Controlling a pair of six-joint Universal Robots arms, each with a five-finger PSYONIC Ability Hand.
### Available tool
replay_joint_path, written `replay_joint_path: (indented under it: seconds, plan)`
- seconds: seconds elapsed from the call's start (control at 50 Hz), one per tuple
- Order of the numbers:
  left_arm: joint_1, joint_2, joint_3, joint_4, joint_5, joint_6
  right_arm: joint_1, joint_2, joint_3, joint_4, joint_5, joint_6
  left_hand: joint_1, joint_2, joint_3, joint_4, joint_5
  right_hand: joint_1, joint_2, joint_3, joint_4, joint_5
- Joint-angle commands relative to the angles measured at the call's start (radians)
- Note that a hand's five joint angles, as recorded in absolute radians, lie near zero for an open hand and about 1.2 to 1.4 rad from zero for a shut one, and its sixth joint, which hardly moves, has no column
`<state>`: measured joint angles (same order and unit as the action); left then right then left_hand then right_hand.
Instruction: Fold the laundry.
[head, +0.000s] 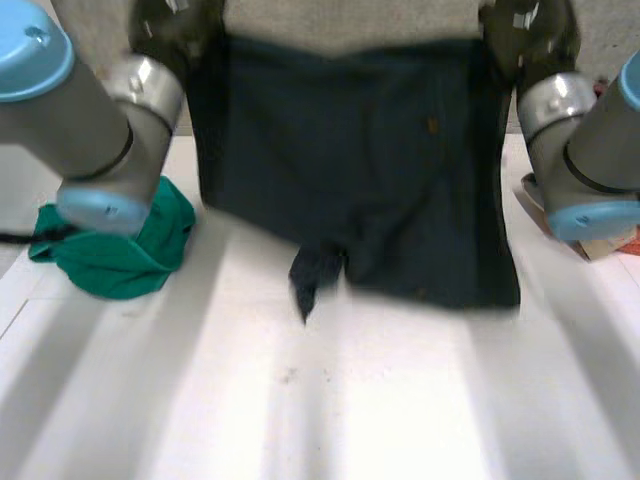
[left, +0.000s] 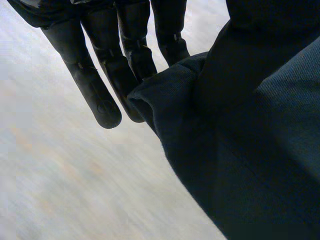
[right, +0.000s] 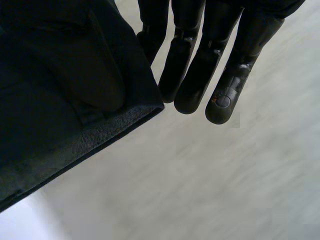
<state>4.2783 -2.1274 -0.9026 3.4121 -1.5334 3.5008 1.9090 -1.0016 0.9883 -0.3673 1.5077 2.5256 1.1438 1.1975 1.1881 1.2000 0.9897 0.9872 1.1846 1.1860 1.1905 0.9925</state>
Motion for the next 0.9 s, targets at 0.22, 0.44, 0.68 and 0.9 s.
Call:
replay_joint_path:
  seconds: [0.22, 0.44, 0.68, 0.9]
  plan:
    - [-0.003, 0.107, -0.074, 0.343, -0.085, -0.019, 0.015, 0.054, -0.183, -0.269, 0.008, 0.162, 0.252, 0.199, 0.208, 0.196, 0.232, 0.409, 0.212, 0.210, 0.206, 0.229]
    - [-0.040, 0.173, -0.527, 0.256, -0.085, -0.016, 0.013, 0.104, 0.021, -0.059, -0.089, 0.160, 0.252, 0.199, 0.208, 0.196, 0.232, 0.409, 0.212, 0.210, 0.206, 0.229]
    - [-0.081, 0.149, -0.782, 0.132, -0.077, -0.014, 0.010, 0.029, 0.266, 0.364, -0.086, 0.145, 0.252, 0.199, 0.208, 0.196, 0.232, 0.409, 0.212, 0.210, 0.206, 0.229]
    - [-0.094, 0.372, -0.898, -0.272, -0.077, -0.011, -0.002, -0.193, 0.501, 0.620, -0.084, -0.049, 0.252, 0.199, 0.208, 0.196, 0.232, 0.409, 0.212, 0.210, 0.206, 0.229]
